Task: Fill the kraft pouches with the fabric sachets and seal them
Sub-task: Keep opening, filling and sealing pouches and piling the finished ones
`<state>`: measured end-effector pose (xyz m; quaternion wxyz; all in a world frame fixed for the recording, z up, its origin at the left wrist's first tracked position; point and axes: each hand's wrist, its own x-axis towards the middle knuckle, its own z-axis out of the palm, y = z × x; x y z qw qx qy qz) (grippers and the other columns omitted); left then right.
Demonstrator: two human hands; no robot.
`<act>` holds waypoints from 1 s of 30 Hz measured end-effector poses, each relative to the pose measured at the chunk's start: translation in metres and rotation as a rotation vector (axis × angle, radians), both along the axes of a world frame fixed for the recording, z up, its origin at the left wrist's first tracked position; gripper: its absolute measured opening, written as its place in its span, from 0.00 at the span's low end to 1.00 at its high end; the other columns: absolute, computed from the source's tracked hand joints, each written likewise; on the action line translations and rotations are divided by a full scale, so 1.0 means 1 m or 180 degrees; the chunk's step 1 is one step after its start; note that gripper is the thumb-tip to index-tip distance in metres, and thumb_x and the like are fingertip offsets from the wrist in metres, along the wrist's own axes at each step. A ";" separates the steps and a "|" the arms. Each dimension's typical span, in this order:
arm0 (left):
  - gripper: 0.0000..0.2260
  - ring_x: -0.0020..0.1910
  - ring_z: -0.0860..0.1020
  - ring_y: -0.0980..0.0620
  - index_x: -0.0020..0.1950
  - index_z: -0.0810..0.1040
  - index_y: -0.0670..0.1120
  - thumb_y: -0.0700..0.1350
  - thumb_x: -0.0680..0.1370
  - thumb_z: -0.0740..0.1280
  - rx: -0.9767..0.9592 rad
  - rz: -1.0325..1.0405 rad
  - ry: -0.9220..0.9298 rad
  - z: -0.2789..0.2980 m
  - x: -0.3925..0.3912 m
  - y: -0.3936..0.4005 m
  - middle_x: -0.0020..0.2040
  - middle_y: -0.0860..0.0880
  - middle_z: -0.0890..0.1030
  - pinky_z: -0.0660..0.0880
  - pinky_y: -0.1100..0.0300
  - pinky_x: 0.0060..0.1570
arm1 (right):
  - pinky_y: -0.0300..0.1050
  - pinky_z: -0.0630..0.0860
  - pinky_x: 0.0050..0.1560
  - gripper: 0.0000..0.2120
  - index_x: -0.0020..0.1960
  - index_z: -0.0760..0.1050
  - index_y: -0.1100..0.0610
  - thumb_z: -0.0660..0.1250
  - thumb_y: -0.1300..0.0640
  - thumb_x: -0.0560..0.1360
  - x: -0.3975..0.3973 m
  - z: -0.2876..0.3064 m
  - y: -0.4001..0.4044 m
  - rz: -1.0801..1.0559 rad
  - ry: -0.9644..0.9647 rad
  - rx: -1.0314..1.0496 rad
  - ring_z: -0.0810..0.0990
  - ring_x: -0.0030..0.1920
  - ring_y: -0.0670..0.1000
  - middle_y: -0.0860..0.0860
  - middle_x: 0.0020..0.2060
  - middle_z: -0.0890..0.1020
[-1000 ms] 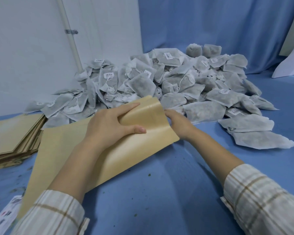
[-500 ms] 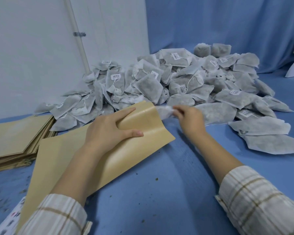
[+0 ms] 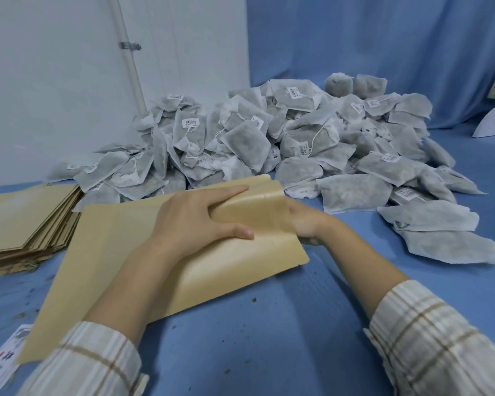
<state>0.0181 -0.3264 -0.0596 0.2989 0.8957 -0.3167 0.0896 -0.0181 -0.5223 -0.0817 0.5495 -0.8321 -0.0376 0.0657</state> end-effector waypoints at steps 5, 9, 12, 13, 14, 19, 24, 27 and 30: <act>0.35 0.63 0.70 0.61 0.59 0.67 0.77 0.76 0.51 0.65 0.0037 0.0030 -0.0057 -0.003 0.001 -0.003 0.64 0.68 0.73 0.64 0.63 0.53 | 0.32 0.71 0.37 0.11 0.40 0.80 0.48 0.68 0.64 0.71 0.005 0.002 -0.015 -0.0962 -0.1194 -0.0566 0.75 0.36 0.36 0.42 0.36 0.79; 0.35 0.63 0.70 0.61 0.59 0.67 0.77 0.76 0.51 0.64 0.0048 0.0080 -0.0064 -0.004 0.002 -0.002 0.64 0.68 0.73 0.64 0.63 0.53 | 0.48 0.62 0.65 0.17 0.63 0.73 0.52 0.63 0.57 0.74 0.007 -0.014 -0.063 -0.2330 -0.1092 -0.3051 0.65 0.65 0.53 0.52 0.64 0.71; 0.35 0.64 0.70 0.60 0.59 0.67 0.77 0.76 0.52 0.64 0.0088 0.0072 -0.0070 -0.004 0.001 -0.003 0.64 0.68 0.72 0.64 0.63 0.53 | 0.53 0.55 0.67 0.22 0.67 0.64 0.51 0.60 0.57 0.73 0.001 -0.023 -0.083 -0.2307 -0.0172 -0.3982 0.58 0.68 0.60 0.57 0.67 0.64; 0.35 0.64 0.70 0.60 0.59 0.66 0.77 0.76 0.52 0.64 0.0077 0.0075 -0.0062 -0.004 0.001 -0.003 0.64 0.68 0.72 0.64 0.63 0.53 | 0.52 0.58 0.64 0.20 0.66 0.66 0.52 0.60 0.57 0.74 0.001 -0.023 -0.083 -0.2379 -0.0281 -0.4050 0.62 0.65 0.60 0.57 0.64 0.68; 0.35 0.64 0.70 0.61 0.59 0.66 0.78 0.76 0.52 0.65 0.0059 0.0081 -0.0047 -0.004 0.001 -0.002 0.64 0.69 0.72 0.64 0.63 0.53 | 0.50 0.61 0.60 0.19 0.65 0.68 0.53 0.60 0.58 0.75 0.002 -0.022 -0.082 -0.2504 -0.0626 -0.4030 0.66 0.62 0.59 0.57 0.60 0.72; 0.34 0.63 0.70 0.60 0.57 0.65 0.79 0.76 0.52 0.65 -0.0029 0.0123 -0.0023 -0.002 0.002 -0.001 0.64 0.68 0.72 0.65 0.62 0.52 | 0.52 0.70 0.51 0.24 0.69 0.65 0.53 0.60 0.61 0.73 0.005 0.002 -0.066 -0.3119 -0.1757 -0.2085 0.72 0.55 0.59 0.56 0.52 0.78; 0.34 0.63 0.70 0.59 0.58 0.66 0.79 0.76 0.51 0.64 -0.0003 0.0136 -0.0021 -0.002 0.001 -0.002 0.64 0.68 0.73 0.64 0.62 0.52 | 0.56 0.60 0.66 0.29 0.72 0.60 0.46 0.62 0.49 0.72 -0.006 0.008 -0.078 -0.1619 0.0039 -0.3557 0.63 0.68 0.58 0.53 0.68 0.69; 0.34 0.63 0.70 0.60 0.58 0.66 0.78 0.76 0.51 0.64 -0.0005 0.0152 0.0009 -0.002 0.001 -0.002 0.64 0.68 0.73 0.63 0.63 0.50 | 0.48 0.71 0.54 0.29 0.66 0.68 0.47 0.69 0.51 0.66 -0.009 0.016 -0.079 -0.1621 -0.0348 -0.3655 0.71 0.61 0.56 0.51 0.58 0.75; 0.35 0.63 0.70 0.60 0.59 0.67 0.77 0.76 0.52 0.64 0.0002 0.0174 -0.0013 -0.002 0.000 -0.002 0.64 0.68 0.73 0.62 0.63 0.50 | 0.41 0.67 0.39 0.13 0.43 0.73 0.46 0.74 0.48 0.63 -0.011 0.021 -0.074 -0.1984 -0.0896 -0.2780 0.77 0.48 0.54 0.46 0.40 0.77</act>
